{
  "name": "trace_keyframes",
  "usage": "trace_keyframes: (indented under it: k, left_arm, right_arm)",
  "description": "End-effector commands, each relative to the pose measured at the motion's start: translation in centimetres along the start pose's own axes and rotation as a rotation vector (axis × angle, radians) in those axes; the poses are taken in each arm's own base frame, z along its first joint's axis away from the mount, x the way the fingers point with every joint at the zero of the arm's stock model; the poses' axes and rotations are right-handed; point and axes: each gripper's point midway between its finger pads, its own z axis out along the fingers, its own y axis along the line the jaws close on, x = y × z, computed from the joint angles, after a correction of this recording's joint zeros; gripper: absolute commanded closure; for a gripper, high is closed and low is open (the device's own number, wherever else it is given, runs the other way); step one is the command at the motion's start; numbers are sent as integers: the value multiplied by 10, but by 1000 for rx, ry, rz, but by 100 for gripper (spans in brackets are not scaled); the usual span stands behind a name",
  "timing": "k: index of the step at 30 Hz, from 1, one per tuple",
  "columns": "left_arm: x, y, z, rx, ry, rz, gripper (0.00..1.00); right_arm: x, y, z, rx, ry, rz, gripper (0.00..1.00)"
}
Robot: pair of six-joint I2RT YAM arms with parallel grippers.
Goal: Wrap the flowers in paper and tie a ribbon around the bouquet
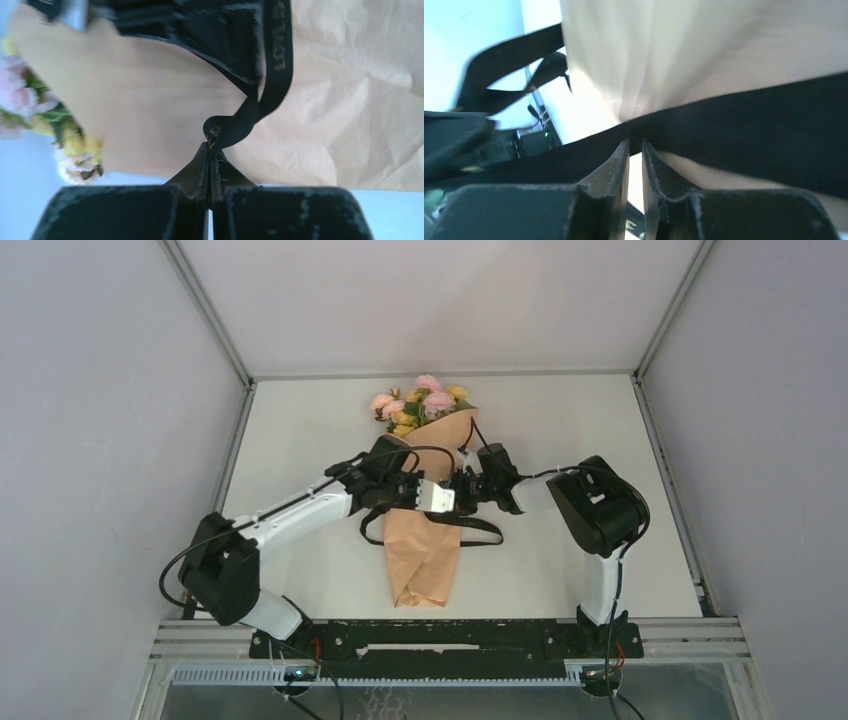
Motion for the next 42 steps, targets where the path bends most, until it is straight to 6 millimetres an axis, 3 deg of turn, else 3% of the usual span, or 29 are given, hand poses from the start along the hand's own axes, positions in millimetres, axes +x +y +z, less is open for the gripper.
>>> trace_keyframes:
  k: [1, 5, 10, 15, 21, 24, 26, 34, 39, 42]
  left_arm:
    - [-47, 35, -48, -98, -129, -90, 100]
    - [-51, 31, -53, -80, -147, -135, 100]
    - [-45, 35, -42, -105, -123, -181, 100]
    - [-40, 36, -30, -90, -104, -234, 100]
    - [-39, 36, -28, -84, -108, -251, 100]
    - [-40, 36, -27, -80, -118, -259, 100]
    - [-39, 37, -26, -81, -123, -263, 100]
    - [-34, 45, -12, -70, -123, -325, 100]
    - [-33, 44, -10, -57, -134, -340, 100]
    - [-33, 43, -10, -53, -136, -346, 100]
  right_arm:
    - [23, 21, -4, -122, 141, -141, 78]
    - [44, 30, -14, -167, 228, -208, 78]
    - [46, 30, -30, -153, 243, -246, 77]
    - [29, 16, -54, -44, 180, -239, 76]
    - [-18, 15, -97, 63, -39, -247, 72]
    - [-36, 21, -117, 91, -189, -268, 72]
    - [-36, 36, -123, 47, -296, -294, 72]
    - [15, 119, -100, -109, -559, -498, 64]
    - [20, 136, -82, -141, -649, -476, 59]
    - [15, 127, -66, -121, -669, -403, 58]
